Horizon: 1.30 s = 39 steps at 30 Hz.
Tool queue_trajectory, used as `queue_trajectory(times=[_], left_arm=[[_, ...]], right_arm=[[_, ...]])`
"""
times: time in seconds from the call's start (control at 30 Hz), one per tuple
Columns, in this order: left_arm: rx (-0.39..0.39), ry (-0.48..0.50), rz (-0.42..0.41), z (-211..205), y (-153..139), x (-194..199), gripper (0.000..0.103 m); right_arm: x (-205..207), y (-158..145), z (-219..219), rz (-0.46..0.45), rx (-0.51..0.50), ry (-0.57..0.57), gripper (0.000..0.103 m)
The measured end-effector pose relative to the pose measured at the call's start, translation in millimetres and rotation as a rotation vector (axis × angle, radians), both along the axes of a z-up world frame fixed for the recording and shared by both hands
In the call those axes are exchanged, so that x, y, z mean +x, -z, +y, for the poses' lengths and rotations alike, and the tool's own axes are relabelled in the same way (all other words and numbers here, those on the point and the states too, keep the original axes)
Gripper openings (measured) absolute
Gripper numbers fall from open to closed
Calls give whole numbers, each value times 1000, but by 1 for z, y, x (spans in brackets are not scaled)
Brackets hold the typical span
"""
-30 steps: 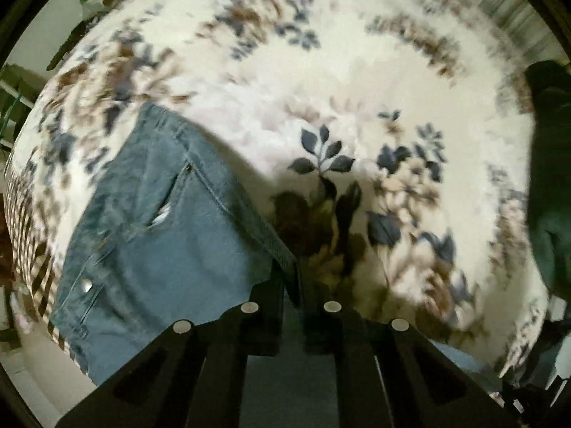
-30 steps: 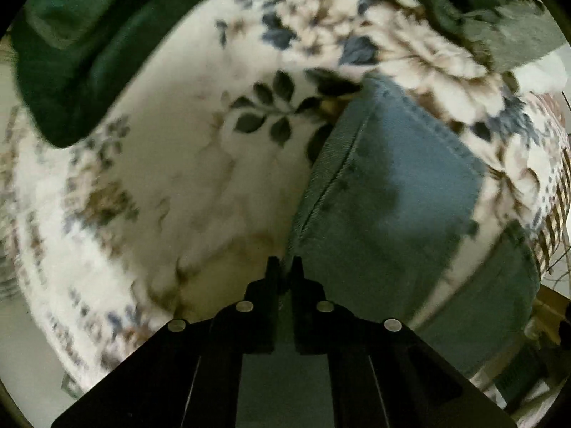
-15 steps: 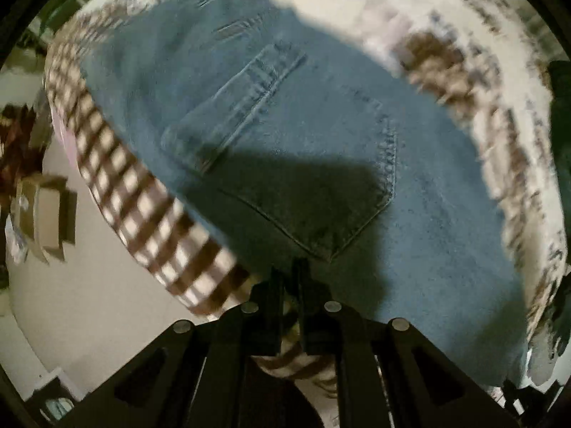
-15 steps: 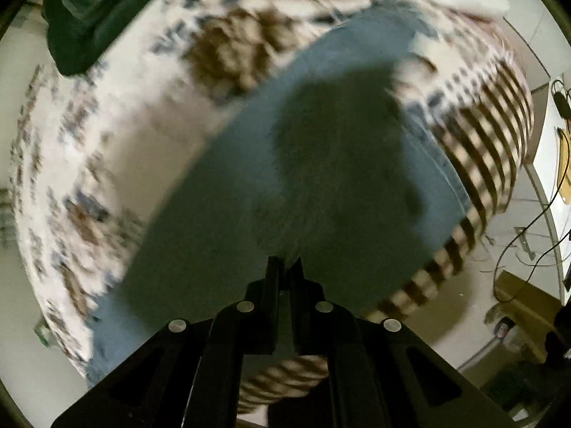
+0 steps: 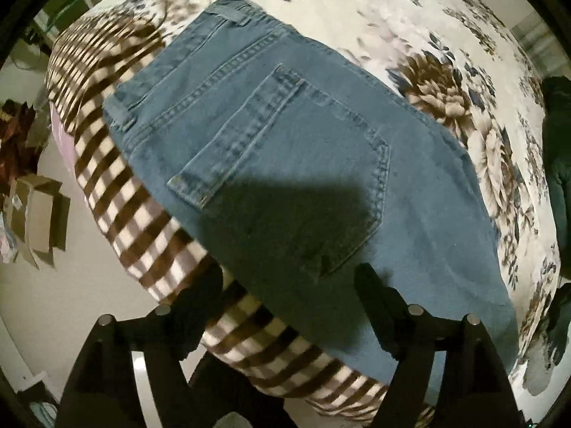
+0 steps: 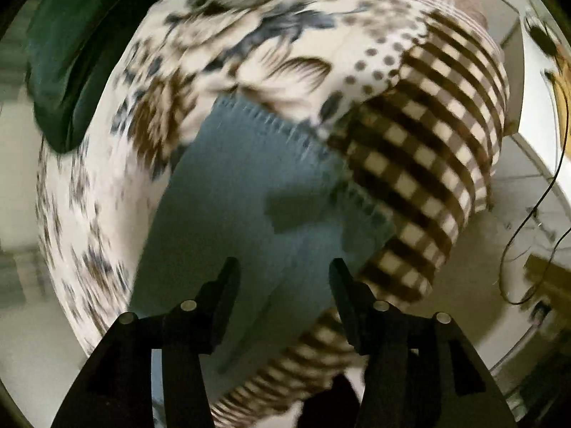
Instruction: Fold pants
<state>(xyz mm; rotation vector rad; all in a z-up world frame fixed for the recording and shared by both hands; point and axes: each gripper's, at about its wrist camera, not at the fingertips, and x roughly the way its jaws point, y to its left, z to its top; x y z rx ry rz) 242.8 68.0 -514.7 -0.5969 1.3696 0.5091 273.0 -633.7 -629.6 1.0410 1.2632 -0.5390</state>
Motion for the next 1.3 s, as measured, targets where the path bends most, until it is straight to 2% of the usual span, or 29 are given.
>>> queue_trajectory(times=[0.07,0.13,0.17,0.2,0.23,0.3,0.4,0.47,0.53,0.63,0.7,0.73,0.77,0.8,0.9,1.0,1.1,1.13,1.17,1.2,1.27,1.3], left_arm=[[22,2,15,3,9,-2,75],[44,0,34,11,20,-5,75],[53,-2,47,12,24,-2,75],[54,-4,56,13,27,-1,75],[52,-5,62,14,29,0,75],[63,2,73,16,30,1,75],[65,14,79,19,29,2,75],[59,19,77,25,26,0,75],[61,20,76,32,23,-6,75],[55,11,81,43,22,-12,75],[35,-6,84,52,21,-19,75],[26,-14,83,56,21,-25,75],[20,-21,82,60,20,-28,75],[12,-30,80,65,19,-32,75],[-12,-78,55,89,17,-44,75],[-3,-122,44,122,24,-47,75],[-26,-186,23,156,38,-44,74],[-37,-209,-2,166,41,-44,66],[-46,-221,-21,175,41,-43,42],[-61,-231,-43,184,42,-42,31],[-59,-232,-44,195,39,-41,16],[-54,-224,-50,197,36,-40,15]], right_arm=[[7,13,-8,-23,31,53,54],[14,24,-17,13,35,85,54],[15,34,-20,27,44,112,47],[14,44,-21,18,58,143,19],[14,49,-21,26,54,154,10],[12,40,-19,-10,18,160,6],[7,4,-5,-76,-56,120,5],[-1,-17,1,-89,-74,107,5],[-12,-26,-1,-82,-79,96,5],[-21,-3,-6,13,-53,48,6],[-28,20,-17,109,-16,6,19],[-31,23,-17,135,-11,12,20],[-33,22,-16,125,-7,25,25],[-36,15,-13,99,-2,35,34],[-37,-4,14,43,12,0,43],[-32,-11,61,3,55,-78,44],[-22,2,111,-7,109,-143,44],[-22,8,124,2,119,-151,44],[-18,17,136,19,131,-156,44],[-17,25,150,34,151,-152,44],[-15,36,171,56,167,-144,44],[-12,41,177,62,163,-140,44]])
